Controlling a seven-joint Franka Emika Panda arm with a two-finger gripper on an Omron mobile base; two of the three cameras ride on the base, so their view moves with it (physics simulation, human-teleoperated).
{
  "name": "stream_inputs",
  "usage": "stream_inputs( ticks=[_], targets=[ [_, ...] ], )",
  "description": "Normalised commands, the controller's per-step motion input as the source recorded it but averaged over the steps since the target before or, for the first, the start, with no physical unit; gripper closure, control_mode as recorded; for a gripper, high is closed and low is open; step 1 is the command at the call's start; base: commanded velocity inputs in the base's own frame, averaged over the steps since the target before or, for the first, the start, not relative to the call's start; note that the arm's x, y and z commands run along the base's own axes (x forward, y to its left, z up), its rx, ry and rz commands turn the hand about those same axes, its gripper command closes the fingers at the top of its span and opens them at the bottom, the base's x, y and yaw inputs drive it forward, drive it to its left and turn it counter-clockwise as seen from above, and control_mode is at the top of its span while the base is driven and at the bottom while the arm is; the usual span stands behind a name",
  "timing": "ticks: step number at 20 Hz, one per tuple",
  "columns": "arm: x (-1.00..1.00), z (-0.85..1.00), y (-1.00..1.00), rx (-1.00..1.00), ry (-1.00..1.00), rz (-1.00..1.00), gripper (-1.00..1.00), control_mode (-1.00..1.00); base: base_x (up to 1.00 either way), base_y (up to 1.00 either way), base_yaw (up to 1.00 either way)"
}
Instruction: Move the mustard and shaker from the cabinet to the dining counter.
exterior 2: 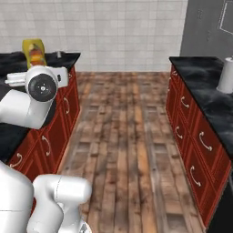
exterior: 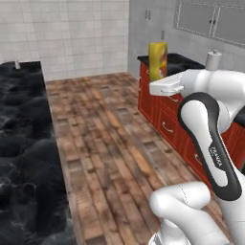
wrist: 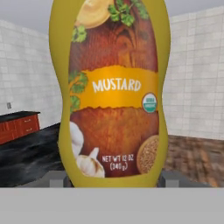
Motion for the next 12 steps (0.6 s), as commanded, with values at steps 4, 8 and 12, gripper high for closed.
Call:
stream_inputs(
  ticks=[4,8,12],
  targets=[
    [0.00,0.00,0.00,0.00,0.00,0.00,1.00,1.00,0.92,-0.06,0.04],
    [0.00,0.00,0.00,0.00,0.00,0.00,1.00,1.00,0.91,-0.08,0.03],
    [0.00,0.00,0.00,0.00,0.00,0.00,1.00,1.00,0.88,-0.13,0.02]
  ],
)
